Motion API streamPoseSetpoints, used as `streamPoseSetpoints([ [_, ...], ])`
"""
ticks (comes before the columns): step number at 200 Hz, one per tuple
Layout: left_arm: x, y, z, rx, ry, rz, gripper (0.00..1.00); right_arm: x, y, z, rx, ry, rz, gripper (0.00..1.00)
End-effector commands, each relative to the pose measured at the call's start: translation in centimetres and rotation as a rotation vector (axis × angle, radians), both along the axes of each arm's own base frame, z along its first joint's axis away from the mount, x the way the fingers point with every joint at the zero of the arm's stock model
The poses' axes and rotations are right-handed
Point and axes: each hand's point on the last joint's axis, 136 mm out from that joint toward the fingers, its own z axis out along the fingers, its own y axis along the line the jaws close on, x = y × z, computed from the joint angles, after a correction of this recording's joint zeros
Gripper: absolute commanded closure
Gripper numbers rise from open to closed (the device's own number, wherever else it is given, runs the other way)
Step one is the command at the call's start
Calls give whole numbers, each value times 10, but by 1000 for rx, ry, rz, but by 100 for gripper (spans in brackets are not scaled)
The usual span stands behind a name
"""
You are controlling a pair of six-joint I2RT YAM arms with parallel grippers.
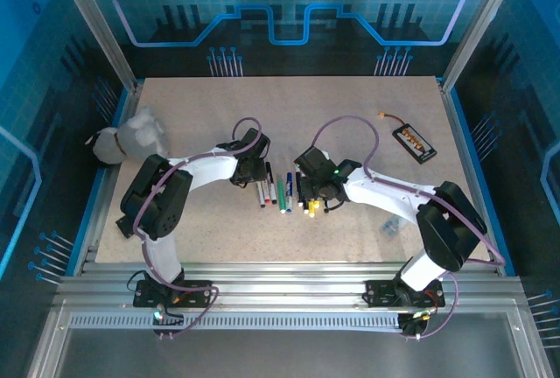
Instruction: Open the pen caps
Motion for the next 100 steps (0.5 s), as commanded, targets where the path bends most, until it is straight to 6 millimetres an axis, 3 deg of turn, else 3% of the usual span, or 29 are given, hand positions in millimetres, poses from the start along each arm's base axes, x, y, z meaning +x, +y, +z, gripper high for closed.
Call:
streamPoseSetpoints([
  [1,-4,2,-9,-6,40,17,52,1,0,0,1,21,-13,71],
  [100,21,-7,-15,8,63,14,64,-3,-1,4,13,21,-7,72],
])
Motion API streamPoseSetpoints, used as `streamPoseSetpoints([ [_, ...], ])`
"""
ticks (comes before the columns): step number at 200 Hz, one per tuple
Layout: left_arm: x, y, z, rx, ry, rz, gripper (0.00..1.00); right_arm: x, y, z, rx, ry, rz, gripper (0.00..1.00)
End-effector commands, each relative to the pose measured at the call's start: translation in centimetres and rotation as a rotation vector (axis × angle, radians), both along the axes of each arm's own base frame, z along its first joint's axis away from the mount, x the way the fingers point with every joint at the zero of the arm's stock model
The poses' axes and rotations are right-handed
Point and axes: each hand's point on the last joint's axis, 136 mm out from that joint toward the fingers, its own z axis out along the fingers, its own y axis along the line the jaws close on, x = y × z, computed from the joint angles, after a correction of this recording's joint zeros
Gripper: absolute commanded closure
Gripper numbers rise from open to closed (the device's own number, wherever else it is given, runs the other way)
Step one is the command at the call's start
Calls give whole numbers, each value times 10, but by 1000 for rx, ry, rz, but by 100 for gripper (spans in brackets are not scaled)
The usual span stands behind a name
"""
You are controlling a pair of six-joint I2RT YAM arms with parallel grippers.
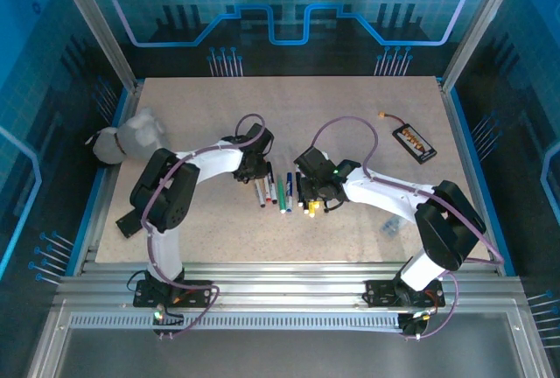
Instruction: Open the pen caps
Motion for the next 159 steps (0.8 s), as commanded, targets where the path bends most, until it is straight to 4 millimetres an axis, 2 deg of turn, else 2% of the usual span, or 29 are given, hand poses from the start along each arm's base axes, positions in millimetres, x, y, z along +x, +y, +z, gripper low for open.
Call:
streamPoseSetpoints([
  [1,14,-7,-8,-29,-7,8,64,-1,-2,6,7,7,-13,72],
  [16,17,-6,-8,-31,-7,14,66,-2,-1,8,12,8,-6,72],
  [29,21,-5,-6,-33,-11,21,71,-3,2,8,20,8,3,72],
  [85,40,3,2,-66,-21,37,78,-9,23,9,51,19,51,69],
  [118,47,5,11,-76,-33,36,100,-10,37,8,60,23,76,70],
  [159,54,-2,39,-123,-72,20,100,-3,58,14,96,10,115,70],
])
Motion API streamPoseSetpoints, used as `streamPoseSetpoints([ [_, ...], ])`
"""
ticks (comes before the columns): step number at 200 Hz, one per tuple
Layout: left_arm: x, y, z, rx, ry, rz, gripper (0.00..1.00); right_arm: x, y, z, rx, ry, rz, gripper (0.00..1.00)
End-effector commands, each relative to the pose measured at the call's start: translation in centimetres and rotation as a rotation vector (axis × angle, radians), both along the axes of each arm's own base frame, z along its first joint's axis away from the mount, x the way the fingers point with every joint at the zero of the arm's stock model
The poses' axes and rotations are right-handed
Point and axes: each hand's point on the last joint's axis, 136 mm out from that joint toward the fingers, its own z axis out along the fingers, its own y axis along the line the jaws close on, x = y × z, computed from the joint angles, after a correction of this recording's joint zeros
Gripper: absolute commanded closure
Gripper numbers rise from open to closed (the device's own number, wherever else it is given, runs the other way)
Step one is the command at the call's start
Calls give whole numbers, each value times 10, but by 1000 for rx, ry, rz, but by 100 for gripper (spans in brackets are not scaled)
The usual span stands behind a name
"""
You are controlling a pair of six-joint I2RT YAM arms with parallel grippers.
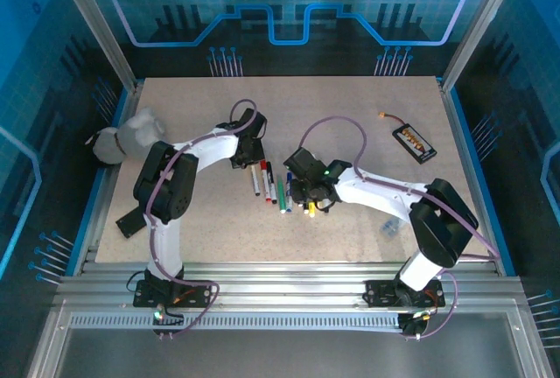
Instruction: Open the pen caps
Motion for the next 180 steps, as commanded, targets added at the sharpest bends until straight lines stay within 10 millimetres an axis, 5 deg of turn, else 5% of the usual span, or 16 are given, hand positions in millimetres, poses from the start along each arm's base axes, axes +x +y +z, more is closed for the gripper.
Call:
streamPoseSetpoints([
  [1,9,-10,26,-52,-41,-32,100,4,19,8,40,-8,29,70],
  [47,0,-30,70,-192,-87,-90,100,23,44,29,173,-50,77,67],
  [96,-11,-41,97,-280,-116,-118,100,49,63,49,364,-91,132,35],
  [180,-16,-58,120,-378,-147,-137,100,61,88,49,469,-49,170,39],
])
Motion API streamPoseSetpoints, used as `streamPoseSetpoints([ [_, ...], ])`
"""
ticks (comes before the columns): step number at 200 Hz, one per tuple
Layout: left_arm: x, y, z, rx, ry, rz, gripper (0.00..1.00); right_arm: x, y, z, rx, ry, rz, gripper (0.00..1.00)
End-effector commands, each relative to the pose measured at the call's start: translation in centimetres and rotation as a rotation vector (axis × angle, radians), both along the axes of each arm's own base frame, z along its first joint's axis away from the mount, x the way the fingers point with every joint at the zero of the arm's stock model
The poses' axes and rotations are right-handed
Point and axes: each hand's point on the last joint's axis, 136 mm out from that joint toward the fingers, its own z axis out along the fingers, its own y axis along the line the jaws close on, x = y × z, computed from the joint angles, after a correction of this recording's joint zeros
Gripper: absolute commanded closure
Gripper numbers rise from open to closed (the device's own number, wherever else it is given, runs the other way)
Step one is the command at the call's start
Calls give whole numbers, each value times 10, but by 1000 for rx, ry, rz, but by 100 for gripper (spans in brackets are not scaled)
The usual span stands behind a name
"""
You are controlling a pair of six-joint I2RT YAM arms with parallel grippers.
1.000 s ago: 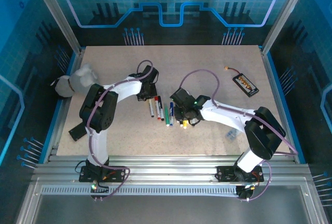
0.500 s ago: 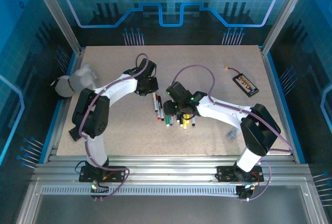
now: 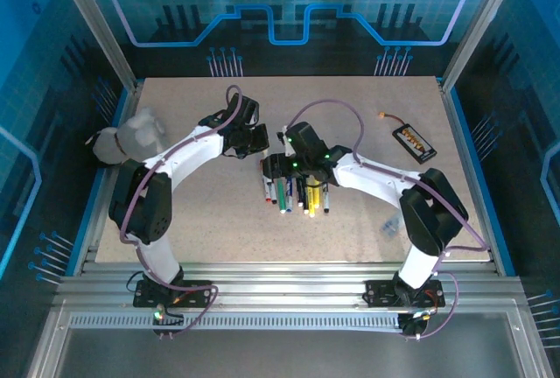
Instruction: Open the pen caps
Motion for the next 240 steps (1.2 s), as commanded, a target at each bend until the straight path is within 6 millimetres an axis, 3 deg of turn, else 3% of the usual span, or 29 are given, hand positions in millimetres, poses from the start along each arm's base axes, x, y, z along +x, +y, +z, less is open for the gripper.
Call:
streamPoseSetpoints([
  [1,-5,-10,21,-61,-24,-16,100,7,14,2,62,20,26,39],
  [51,-6,-15,26,-84,-27,-22,100,17,24,-1,83,35,21,55],
  [76,-5,-15,26,-80,-26,-17,100,20,23,-2,83,49,11,100],
  [116,-9,-2,25,-35,-36,21,100,12,5,1,96,37,13,100],
  [130,-10,-1,23,-32,-38,25,77,8,0,2,106,35,20,100],
  [145,-11,1,20,-33,-33,34,62,3,0,4,116,35,38,100],
  [240,-6,-6,6,-51,-6,30,65,-3,10,11,139,39,75,100],
])
